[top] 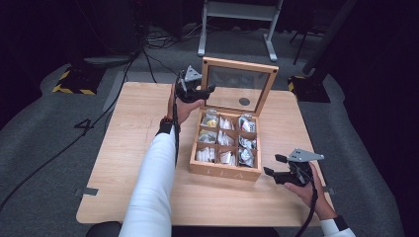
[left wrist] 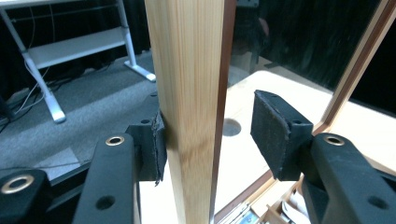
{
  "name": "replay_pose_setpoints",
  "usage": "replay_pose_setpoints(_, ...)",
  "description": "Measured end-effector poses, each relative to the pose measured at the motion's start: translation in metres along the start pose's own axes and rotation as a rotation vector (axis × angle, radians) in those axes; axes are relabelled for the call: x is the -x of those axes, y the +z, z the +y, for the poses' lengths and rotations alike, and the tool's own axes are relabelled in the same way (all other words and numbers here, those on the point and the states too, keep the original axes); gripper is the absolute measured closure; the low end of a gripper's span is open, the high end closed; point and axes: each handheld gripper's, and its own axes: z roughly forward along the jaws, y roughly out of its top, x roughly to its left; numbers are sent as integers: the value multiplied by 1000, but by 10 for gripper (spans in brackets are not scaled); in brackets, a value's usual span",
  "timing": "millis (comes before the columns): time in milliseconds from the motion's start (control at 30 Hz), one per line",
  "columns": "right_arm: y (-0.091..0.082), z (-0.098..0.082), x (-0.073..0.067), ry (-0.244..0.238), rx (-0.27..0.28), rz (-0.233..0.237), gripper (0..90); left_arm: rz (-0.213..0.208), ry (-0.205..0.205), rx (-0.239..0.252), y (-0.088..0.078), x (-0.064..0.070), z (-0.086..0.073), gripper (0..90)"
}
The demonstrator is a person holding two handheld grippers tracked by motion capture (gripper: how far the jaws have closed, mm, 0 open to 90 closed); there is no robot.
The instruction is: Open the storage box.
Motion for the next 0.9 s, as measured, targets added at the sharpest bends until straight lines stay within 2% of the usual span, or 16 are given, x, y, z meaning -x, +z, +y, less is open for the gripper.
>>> replay_pose_setpoints(300, 1, -1, 0, -1, -6, -1, 285, 19, -6, -45, 7, 0, -10, 487)
replay_pose_setpoints(533, 2, -1, 0, -2, -11, -3, 283, 29, -3, -97, 13, 0, -23, 482)
replay_pose_setpoints(900, 6, -3, -1, -7, -33, -1, 281, 44, -1, -177, 16, -3, -34, 459)
